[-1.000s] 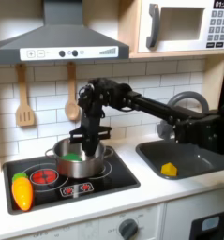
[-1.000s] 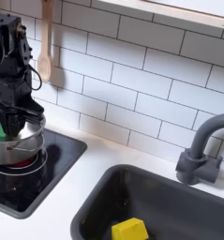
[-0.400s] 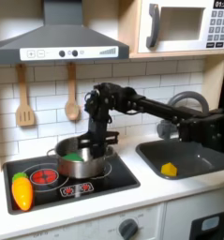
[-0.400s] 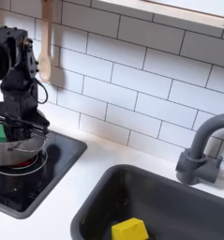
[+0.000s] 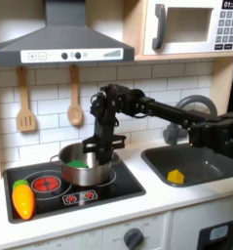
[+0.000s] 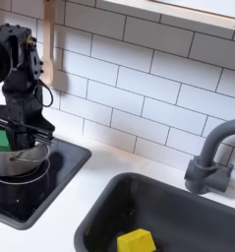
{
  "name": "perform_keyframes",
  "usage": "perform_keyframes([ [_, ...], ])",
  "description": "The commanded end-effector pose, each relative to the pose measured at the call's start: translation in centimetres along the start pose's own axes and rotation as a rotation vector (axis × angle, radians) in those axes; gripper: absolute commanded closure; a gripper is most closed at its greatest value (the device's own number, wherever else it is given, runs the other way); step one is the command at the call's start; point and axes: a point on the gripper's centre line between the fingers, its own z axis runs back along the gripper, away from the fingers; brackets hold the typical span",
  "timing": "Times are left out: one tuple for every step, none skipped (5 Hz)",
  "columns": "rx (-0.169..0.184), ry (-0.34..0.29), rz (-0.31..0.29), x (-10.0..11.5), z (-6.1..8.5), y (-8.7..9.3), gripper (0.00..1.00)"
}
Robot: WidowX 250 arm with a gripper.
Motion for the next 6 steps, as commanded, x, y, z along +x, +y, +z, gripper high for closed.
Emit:
perform_keyframes([
  [-0.015,-0.002,-0.014,-0.1,0.4,-0.7,1.0],
  [-0.013,-0.013,-0.025,-0.2,0.9,-1.0,1.0],
  [-0.01,-0.022,-0.034,-0.2,1.1,-1.4,1.0],
  [-0.016,-0.026,-0.028,-0.1,1.2,-1.2,1.0],
  [-0.016,0.002,0.031,-0.4,1.7,-0.8,0.56],
  [-0.038,-0.004,0.026,-0.4,2.2,-1.0,0.0],
])
